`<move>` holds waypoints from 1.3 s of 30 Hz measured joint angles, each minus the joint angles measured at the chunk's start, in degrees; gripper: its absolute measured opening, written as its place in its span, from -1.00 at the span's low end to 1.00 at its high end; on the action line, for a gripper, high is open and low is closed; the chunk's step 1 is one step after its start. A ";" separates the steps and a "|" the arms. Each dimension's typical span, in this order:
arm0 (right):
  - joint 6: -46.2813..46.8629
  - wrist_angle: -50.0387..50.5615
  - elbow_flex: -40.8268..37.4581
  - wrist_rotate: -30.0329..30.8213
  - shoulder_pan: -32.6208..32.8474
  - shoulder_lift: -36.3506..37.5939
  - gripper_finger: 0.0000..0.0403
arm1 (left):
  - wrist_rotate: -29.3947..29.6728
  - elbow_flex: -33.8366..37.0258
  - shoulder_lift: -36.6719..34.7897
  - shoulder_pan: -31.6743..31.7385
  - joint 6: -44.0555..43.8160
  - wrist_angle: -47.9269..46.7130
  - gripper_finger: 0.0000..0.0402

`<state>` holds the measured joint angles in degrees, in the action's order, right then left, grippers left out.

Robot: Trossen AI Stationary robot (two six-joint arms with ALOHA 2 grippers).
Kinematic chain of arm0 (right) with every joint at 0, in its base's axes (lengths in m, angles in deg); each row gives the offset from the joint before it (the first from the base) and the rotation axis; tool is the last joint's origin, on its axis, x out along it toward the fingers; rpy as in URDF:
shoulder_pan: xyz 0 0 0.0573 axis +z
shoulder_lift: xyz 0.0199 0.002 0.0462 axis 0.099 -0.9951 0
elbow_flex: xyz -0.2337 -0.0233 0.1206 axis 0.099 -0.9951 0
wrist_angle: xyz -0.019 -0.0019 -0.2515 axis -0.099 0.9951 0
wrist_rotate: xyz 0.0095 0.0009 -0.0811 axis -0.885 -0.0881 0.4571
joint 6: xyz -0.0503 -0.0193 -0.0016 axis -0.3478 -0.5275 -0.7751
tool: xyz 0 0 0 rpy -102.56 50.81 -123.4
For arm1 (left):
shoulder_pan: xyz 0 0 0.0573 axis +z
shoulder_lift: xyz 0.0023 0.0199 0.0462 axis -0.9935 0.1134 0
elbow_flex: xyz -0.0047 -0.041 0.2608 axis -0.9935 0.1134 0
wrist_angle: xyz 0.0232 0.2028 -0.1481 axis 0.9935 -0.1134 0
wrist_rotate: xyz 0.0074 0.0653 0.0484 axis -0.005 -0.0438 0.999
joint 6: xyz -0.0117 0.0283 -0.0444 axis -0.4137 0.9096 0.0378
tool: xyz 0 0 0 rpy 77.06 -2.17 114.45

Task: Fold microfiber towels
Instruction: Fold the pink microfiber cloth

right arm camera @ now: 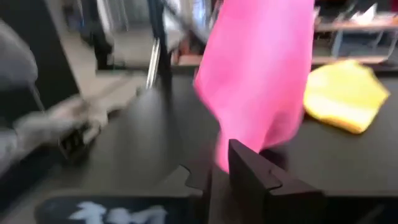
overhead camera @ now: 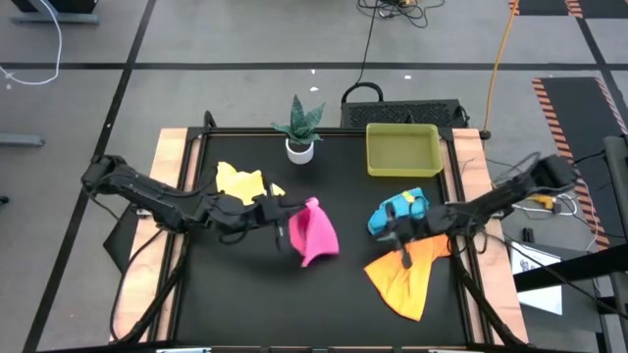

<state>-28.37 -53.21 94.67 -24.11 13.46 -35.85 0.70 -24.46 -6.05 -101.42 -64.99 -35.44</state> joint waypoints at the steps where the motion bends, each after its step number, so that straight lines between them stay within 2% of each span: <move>1: -0.95 0.70 1.49 0.68 0.99 -2.21 -0.70 | 0.13 -0.57 0.00 -0.50 0.67 0.15 -0.98; 4: -4.53 -0.07 5.94 0.74 3.95 -6.40 -0.57 | 0.13 -3.03 0.47 -2.50 1.14 0.12 -0.97; 8: -6.53 1.71 8.84 0.74 7.88 -8.35 -0.43 | 0.70 -6.25 3.03 -7.35 0.99 -0.22 -0.99; 13: -7.96 1.72 9.28 0.91 11.81 -6.93 -0.39 | 3.14 -11.77 8.66 -15.46 -0.09 -0.18 -0.98; 16: -8.07 1.44 9.28 0.94 12.60 -6.57 -0.39 | 6.96 -14.96 12.63 -16.84 0.00 -0.96 -0.98; 20: -8.06 1.55 9.28 0.96 12.60 -6.65 -0.39 | 14.77 -15.79 16.40 -11.85 -3.98 -6.45 -0.97; 26: -7.66 1.81 9.28 1.19 12.60 -6.66 -0.39 | 14.29 -15.79 21.32 1.79 -16.75 -17.75 -0.96; 29: -6.50 2.05 9.28 6.18 12.60 -7.98 -0.39 | 14.28 -15.79 23.38 7.66 -20.44 -21.22 -0.98; 32: -5.45 1.84 9.28 11.97 12.18 -11.37 -0.39 | 11.80 -15.72 25.25 10.85 -23.10 -23.61 -0.97; 39: 0.72 -3.24 9.96 20.57 9.01 -22.49 -0.39 | 10.36 -15.70 28.66 11.47 -27.17 -28.25 -0.98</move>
<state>-27.66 -56.45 104.63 -3.54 22.48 -58.33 11.06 -40.16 22.61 -89.94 -92.16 -63.68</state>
